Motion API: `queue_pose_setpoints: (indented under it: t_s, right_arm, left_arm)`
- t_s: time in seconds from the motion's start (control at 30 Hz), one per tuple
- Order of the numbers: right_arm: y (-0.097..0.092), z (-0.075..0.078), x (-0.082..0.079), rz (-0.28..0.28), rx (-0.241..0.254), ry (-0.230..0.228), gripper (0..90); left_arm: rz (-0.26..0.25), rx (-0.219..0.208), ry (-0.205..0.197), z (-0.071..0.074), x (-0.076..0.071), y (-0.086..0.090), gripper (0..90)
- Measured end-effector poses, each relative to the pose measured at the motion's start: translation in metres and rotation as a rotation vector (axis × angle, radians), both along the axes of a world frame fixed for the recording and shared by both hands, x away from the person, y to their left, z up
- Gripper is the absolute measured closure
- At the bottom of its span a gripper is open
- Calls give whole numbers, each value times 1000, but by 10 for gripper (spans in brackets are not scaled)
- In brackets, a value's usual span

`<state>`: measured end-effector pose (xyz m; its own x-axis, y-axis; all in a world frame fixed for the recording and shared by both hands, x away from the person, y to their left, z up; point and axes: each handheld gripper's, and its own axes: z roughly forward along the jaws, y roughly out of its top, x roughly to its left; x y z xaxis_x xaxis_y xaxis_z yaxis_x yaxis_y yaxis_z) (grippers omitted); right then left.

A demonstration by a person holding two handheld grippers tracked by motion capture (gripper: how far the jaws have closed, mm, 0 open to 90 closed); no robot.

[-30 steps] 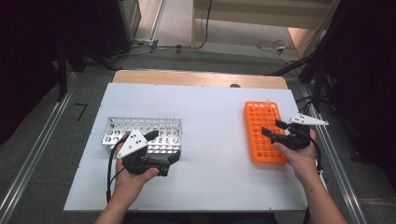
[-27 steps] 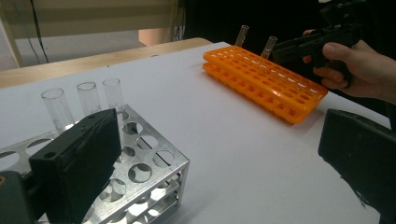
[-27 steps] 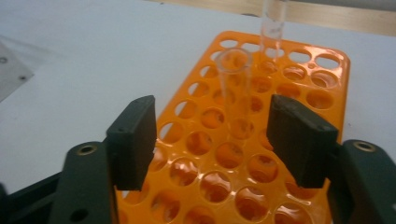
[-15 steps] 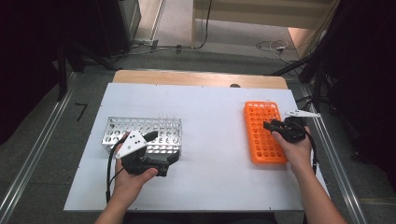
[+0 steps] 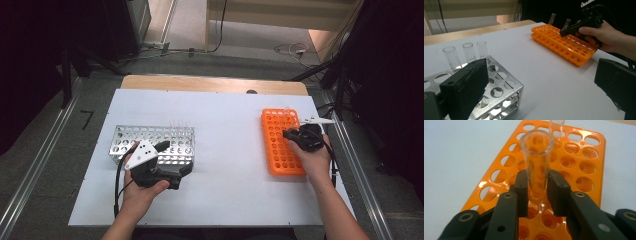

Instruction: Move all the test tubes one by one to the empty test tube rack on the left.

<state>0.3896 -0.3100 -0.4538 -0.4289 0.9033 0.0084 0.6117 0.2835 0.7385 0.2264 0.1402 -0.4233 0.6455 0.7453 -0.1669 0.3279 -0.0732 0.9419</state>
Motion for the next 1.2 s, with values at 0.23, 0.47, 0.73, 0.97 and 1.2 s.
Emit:
queue_pose_setpoints:
  t_s: [0.23, 0.47, 0.73, 0.97, 1.2]
  right_arm:
    - [1, 1, -2, -10, -8, -27, 739]
    - [-2, 5, -6, 6, 23, -70, 741]
    - [-8, 22, -19, 28, 66, -130, 742]
    - [-4, 38, -37, 86, 92, -162, 742]
    - [17, 48, -59, 193, 114, -175, 742]
  left_arm:
    - [9, -2, 2, 0, 0, 2, 0]
    - [8, 1, 1, 0, 0, 1, 0]
    - [10, 1, -5, 1, 0, 0, 0]
    - [2, 4, -9, 2, 0, -3, 0]
    - [-7, 8, -13, 3, -1, -7, 0]
